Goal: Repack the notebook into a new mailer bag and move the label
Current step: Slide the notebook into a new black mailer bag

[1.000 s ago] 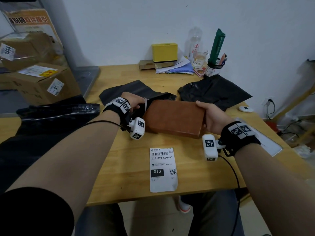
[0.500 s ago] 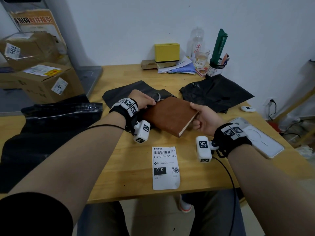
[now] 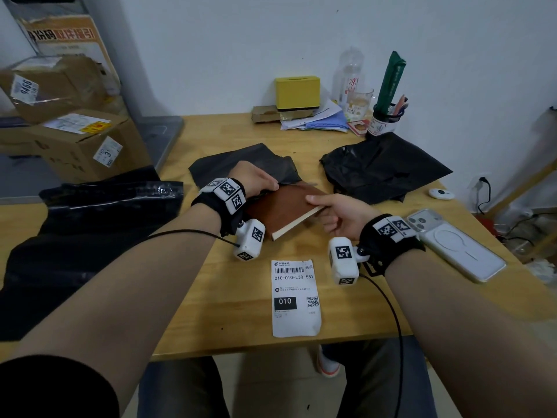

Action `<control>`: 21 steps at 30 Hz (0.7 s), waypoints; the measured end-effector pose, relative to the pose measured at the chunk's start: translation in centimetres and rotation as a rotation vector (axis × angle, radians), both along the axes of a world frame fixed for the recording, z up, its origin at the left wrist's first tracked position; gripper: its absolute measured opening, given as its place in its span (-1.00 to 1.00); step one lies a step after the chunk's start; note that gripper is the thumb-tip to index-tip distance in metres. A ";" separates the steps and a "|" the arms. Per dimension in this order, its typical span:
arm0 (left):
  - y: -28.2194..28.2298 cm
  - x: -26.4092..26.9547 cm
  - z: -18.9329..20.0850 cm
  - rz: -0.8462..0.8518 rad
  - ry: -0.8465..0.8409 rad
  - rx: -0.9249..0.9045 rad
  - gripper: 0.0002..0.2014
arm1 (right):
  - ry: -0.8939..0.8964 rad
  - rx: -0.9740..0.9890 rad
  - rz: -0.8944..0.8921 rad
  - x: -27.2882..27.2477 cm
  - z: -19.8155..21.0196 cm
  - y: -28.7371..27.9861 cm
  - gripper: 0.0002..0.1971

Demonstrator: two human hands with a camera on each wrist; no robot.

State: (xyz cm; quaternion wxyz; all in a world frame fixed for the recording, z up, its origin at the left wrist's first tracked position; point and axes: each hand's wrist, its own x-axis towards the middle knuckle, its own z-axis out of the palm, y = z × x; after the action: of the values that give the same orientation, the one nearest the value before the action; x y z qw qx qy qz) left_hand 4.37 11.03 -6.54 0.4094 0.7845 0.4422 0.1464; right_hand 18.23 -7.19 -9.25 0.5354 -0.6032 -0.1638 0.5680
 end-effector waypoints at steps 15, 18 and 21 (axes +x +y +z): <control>0.7 -2.7 0.4 -0.070 0.079 0.025 -0.80 | -0.520 -0.372 0.382 -1.8 2.4 2.9 -0.42; 1.0 -4.3 0.7 0.013 0.020 0.011 -0.78 | -0.638 -0.361 0.292 -0.2 2.9 3.0 -0.48; 1.5 -6.4 0.9 0.184 -0.008 0.041 -0.72 | -0.696 -0.282 0.119 1.0 2.6 3.4 -0.63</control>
State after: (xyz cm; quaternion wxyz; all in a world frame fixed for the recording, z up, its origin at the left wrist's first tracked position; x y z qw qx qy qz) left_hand -2.01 12.54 -5.64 0.3798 0.7483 0.5076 0.1955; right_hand 19.21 -3.76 -6.60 0.3257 -0.8171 -0.2908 0.3763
